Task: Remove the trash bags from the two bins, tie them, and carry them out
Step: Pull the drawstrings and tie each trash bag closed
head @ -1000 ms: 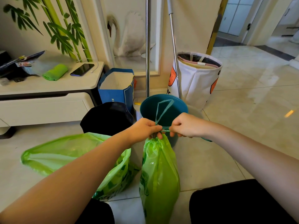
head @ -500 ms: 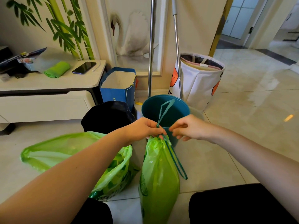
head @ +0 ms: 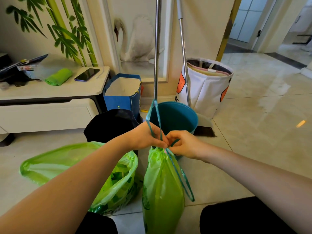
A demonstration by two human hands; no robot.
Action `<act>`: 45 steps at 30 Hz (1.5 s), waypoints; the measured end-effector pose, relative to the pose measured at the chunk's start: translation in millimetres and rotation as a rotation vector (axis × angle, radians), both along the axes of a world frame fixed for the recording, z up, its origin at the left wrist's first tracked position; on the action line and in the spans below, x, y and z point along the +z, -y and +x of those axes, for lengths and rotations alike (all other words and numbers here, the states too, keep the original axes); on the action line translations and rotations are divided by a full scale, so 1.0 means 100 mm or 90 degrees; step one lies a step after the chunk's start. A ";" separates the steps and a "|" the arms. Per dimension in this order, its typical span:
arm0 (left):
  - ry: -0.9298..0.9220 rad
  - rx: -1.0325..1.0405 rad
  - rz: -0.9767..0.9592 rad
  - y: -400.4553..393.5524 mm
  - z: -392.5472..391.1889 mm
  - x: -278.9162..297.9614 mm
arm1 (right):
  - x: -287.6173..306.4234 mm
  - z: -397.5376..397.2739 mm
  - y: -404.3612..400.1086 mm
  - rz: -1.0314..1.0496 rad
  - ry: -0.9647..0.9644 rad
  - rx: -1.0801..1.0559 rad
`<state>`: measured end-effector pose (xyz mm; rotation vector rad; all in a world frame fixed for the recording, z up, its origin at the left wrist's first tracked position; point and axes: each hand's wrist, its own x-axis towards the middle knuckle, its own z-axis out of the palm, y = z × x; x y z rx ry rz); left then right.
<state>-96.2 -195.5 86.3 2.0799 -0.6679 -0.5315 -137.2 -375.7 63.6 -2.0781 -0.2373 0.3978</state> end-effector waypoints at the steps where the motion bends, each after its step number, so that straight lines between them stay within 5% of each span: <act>1: 0.000 -0.011 -0.001 0.00 0.00 0.01 | -0.01 0.01 -0.01 -0.010 0.014 -0.003; 8: 0.044 0.008 0.047 -0.06 0.07 0.01 | 0.05 0.08 -0.03 -0.070 0.045 -0.020; 12: 0.164 0.057 0.085 -0.04 0.05 -0.01 | 0.07 0.08 -0.05 -0.070 0.036 -0.033; 17: 0.372 -0.031 0.179 0.06 -0.01 -0.05 | 0.08 0.05 -0.05 -0.021 -0.008 -0.056; 25: 0.440 -0.045 0.162 0.04 -0.06 -0.15 | 0.05 0.04 -0.02 0.063 -0.127 -0.151; 39: 0.145 0.076 0.033 -0.03 0.04 -0.15 | 0.10 0.06 -0.01 -0.019 -0.107 -0.099; 45: 0.115 0.091 -0.007 -0.03 0.06 -0.12 | 0.14 0.10 -0.08 0.136 -0.180 -0.204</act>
